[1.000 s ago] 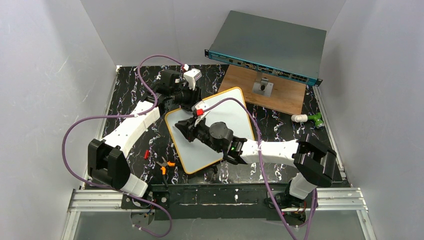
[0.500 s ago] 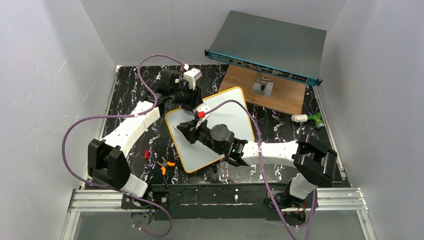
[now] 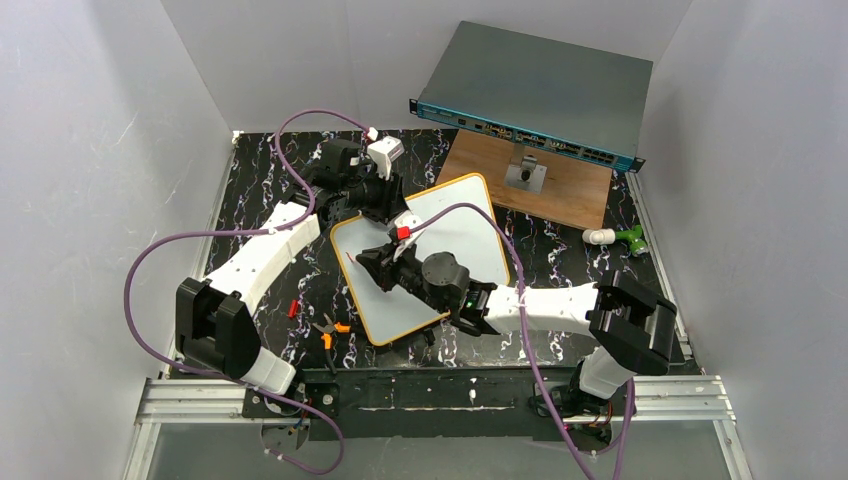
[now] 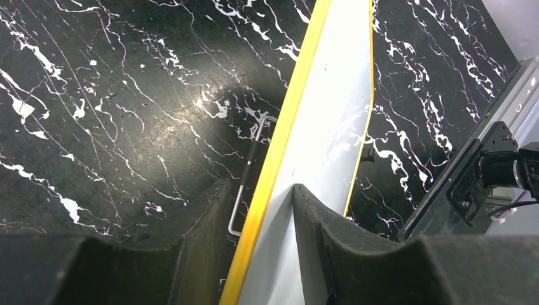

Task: Write a sentence on the whiteboard

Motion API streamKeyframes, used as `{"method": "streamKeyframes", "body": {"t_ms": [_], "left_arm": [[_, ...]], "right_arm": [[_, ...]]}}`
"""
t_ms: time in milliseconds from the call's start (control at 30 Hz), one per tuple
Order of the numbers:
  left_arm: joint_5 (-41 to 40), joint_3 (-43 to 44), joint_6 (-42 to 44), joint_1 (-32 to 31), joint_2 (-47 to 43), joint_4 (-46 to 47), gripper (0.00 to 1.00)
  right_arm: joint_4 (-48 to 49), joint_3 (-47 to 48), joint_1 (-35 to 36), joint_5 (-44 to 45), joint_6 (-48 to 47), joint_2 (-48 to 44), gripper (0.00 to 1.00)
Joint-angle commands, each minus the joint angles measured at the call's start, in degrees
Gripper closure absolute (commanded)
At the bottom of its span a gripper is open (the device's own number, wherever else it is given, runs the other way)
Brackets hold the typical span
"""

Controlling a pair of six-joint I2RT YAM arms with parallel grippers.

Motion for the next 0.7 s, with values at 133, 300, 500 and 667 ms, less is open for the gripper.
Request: {"method": "streamKeyframes", "body": {"t_ms": [133, 300, 500, 667], "left_arm": [[-2.02, -0.15, 1.03, -0.21, -4.10, 2.10, 1.00], [-2.14, -0.62, 1.07, -0.29, -4.62, 2.06, 1.00], [-2.20, -0.85, 1.20, -0.37, -4.99, 1.95, 1.00], [-2.13, -0.86, 1.19, -0.46, -5.12, 2.01, 1.00]], "right_arm": [[-3.34, 2.86, -0.06, 6.00, -1.25, -1.09, 0.99], [-4.58, 4.88, -0.20, 6.74, -2.03, -0.73, 0.99], [-5.66, 6.68, -0.87, 8.04, -2.70, -0.10, 0.99], [-6.33, 7.13, -1.02, 7.66, -2.73, 0.18, 0.99]]}}
